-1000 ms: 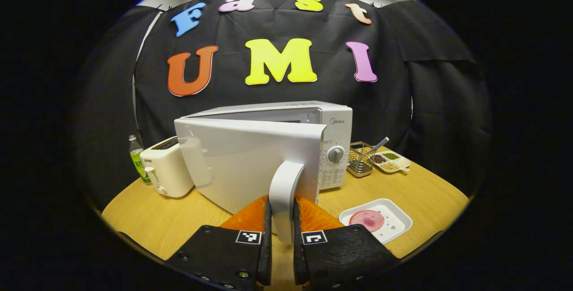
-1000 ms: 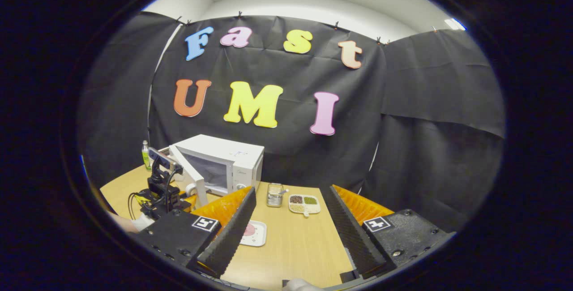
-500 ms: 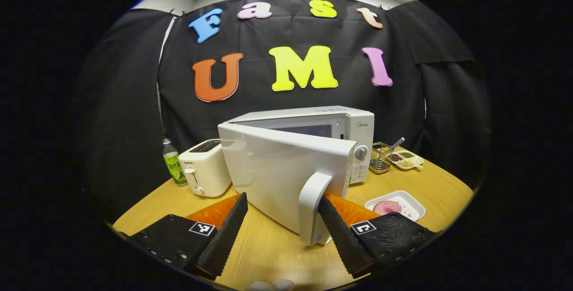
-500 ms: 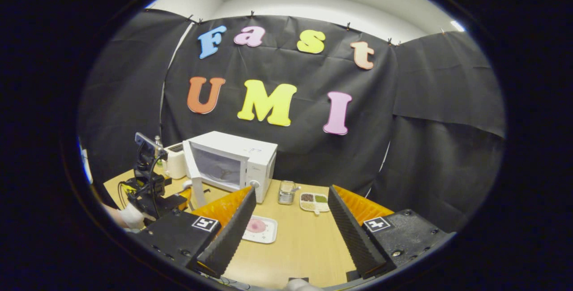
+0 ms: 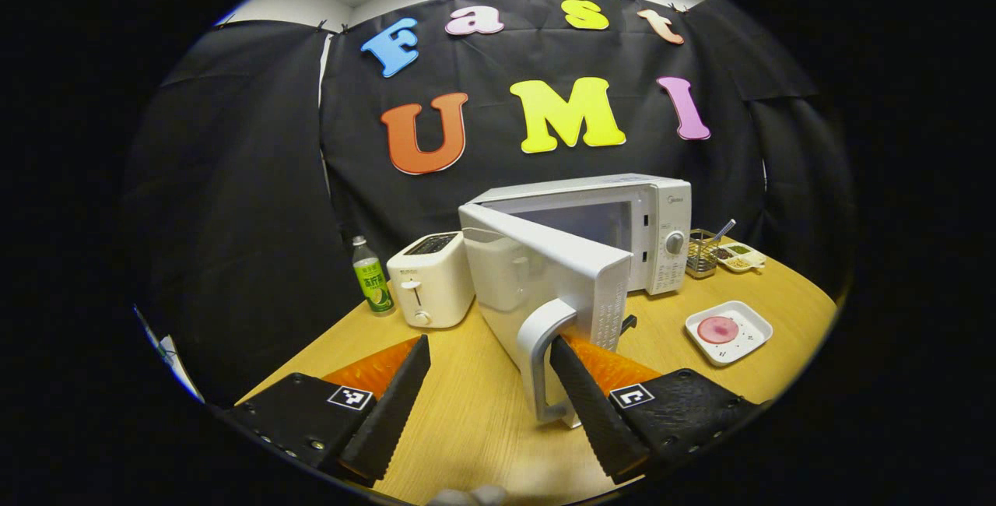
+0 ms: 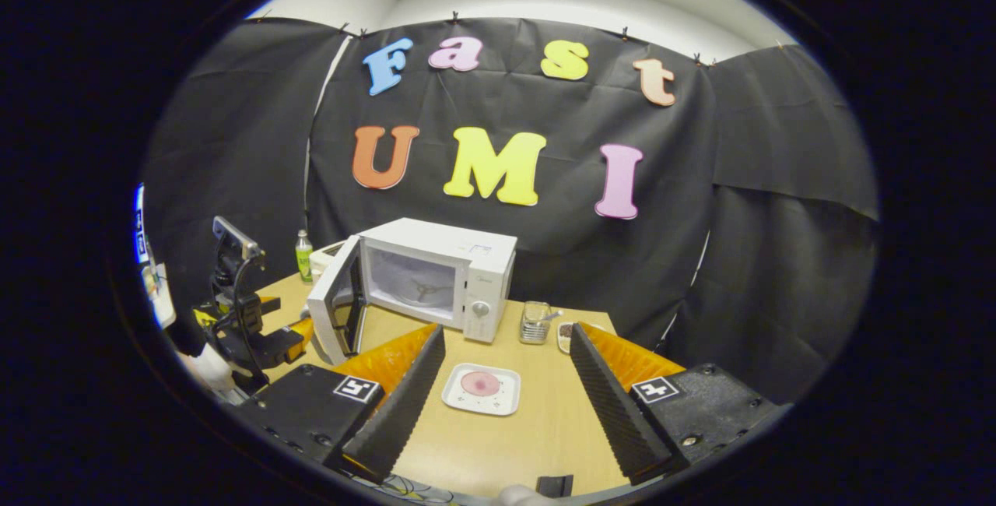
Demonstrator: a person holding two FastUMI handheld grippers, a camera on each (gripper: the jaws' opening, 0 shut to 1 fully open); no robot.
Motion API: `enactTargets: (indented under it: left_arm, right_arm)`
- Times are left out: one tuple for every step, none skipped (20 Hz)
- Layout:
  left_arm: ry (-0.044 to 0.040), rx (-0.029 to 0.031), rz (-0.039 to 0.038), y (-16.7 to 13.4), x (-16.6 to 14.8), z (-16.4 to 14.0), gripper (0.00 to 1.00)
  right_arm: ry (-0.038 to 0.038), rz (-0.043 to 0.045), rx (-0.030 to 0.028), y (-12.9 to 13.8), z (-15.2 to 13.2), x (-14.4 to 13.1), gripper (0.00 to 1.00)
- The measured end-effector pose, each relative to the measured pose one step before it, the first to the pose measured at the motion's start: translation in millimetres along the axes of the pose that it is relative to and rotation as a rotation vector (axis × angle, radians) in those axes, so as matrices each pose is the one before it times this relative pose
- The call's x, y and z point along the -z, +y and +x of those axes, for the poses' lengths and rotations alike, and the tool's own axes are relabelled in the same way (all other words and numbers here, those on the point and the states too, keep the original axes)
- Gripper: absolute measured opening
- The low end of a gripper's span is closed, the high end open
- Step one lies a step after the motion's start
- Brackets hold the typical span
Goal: Open the microwave oven with the left hand, put the food in, and close the microwave oven.
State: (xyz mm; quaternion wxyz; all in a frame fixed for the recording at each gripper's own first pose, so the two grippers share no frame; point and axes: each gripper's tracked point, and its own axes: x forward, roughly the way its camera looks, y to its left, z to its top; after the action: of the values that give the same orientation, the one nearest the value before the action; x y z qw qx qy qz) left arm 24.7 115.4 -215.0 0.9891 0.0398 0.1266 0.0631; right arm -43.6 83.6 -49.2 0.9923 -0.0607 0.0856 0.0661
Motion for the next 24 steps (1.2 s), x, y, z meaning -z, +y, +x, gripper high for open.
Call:
enactTargets:
  left_arm:
    - [0.00318, -0.01096, -0.00085, 7.38, 0.46, -2.43, 0.95]
    - [0.00147, -0.01183, 0.00552, 8.75, 1.70, -3.46, 0.95]
    - [-0.00501, -0.01210, 0.00942, 9.98, 0.29, -3.52, 0.95]
    - [-0.00300, -0.01222, 0.00908, 8.93, 1.02, -2.51, 0.95]
    - [0.00214, -0.01076, 0.00530, 9.33, 3.05, -1.70, 0.95]
    - [0.01184, -0.01702, -0.00418, 9.82, 3.96, -0.40, 0.95]
    - [0.01185, -0.02240, -0.00715, 12.01, 2.88, -0.58, 0.95]
    - [0.01127, -0.02305, -0.01319, 11.26, 2.87, -1.40, 0.95]
    - [-0.00028, -0.03129, 0.00368, 11.85, 1.70, -0.99, 0.95]
    - [0.01882, -0.02310, -0.00014, 10.86, 3.42, -0.31, 0.95]
    - [0.01021, -0.01841, -0.00753, 8.65, 2.77, -1.61, 0.94]
    - [0.00062, -0.01474, -0.00601, 7.80, -0.12, -2.15, 0.95]
    - [0.00666, -0.01578, 0.00271, 6.10, 2.52, -3.33, 0.95]
    - [0.00533, -0.01495, 0.00443, 4.68, 1.39, -4.60, 0.95]
    - [0.00781, -0.01098, -0.00014, 2.94, 1.82, -5.47, 0.95]
    - [0.00492, -0.00864, -0.00185, 0.35, 0.84, -6.82, 0.95]
    - [0.00075, -0.00499, -0.00263, -2.37, -0.66, -7.29, 0.95]
    - [0.00117, -0.00057, -0.00546, -5.73, -1.82, -8.67, 0.95]
    - [-0.00062, 0.00182, -0.00600, -7.15, -1.94, -8.28, 0.95]
    - [-0.00338, 0.00578, -0.00680, -9.79, -4.22, -8.85, 0.95]
    - [-0.00671, 0.00392, -0.00477, -10.63, -5.27, -8.65, 0.95]
    - [-0.00812, 0.01107, -0.00788, -12.74, -7.68, -8.50, 0.95]
    - [-0.01110, 0.01254, -0.01209, -13.89, -8.29, -9.30, 0.95]
    - [-0.01296, 0.01022, -0.01068, -13.07, -10.03, -8.04, 0.95]
  right_arm:
    - [-0.00097, -0.00244, -0.00559, 3.15, -0.33, -0.38, 1.00]
    - [-0.00099, -0.00260, -0.00825, 2.86, 0.16, -0.37, 1.00]
    - [-0.00042, -0.00296, -0.00432, 1.69, 0.81, 0.69, 1.00]
    - [0.00302, -0.00211, -0.00428, -0.29, 1.99, 2.63, 1.00]
    - [0.00474, 0.00058, -0.00498, 0.19, 1.36, 1.54, 0.96]
    - [0.00383, 0.00033, -0.00345, 0.24, 0.99, 2.90, 1.00]
    - [0.00343, -0.00106, -0.00001, -1.83, 2.00, 1.80, 0.96]
    - [0.00546, 0.00266, -0.00333, -2.38, 2.46, 3.04, 1.00]
    - [0.00214, 0.00339, -0.00243, -0.70, 2.43, 1.26, 1.00]
    - [0.00190, 0.00057, -0.00187, -2.04, 3.64, 2.53, 1.00]
    - [0.00478, -0.00061, -0.00216, -1.90, 4.62, 2.95, 1.00]
    - [0.00623, 0.00252, -0.00445, -2.60, 4.97, 4.72, 1.00]
    - [0.00829, 0.00300, -0.00460, -2.25, 6.75, 4.23, 0.96]
    - [0.01067, 0.00352, -0.00339, -3.39, 6.94, 7.03, 1.00]
    - [0.01474, 0.00779, -0.00640, -4.31, 9.15, 7.48, 1.00]
    - [0.01791, 0.00988, -0.00964, -3.26, 9.60, 8.04, 1.00]
    - [0.02236, 0.01042, -0.01143, -4.88, 11.62, 10.24, 1.00]
    - [0.02974, 0.01184, -0.01298, -5.43, 12.78, 12.42, 0.96]
    - [0.03396, 0.01076, -0.01922, -4.77, 14.06, 12.99, 1.00]
    - [0.03870, 0.01268, -0.02460, -3.62, 13.91, 14.11, 1.00]
    - [0.04465, 0.01409, -0.01619, -6.31, 15.45, 14.19, 1.00]
    - [0.04855, 0.00921, -0.01821, -8.33, 18.02, 16.07, 1.00]
    - [0.05541, 0.01781, -0.01355, -7.86, 16.44, 15.29, 0.94]
    - [0.05047, 0.02164, -0.01813, -7.38, 18.25, 13.39, 0.99]
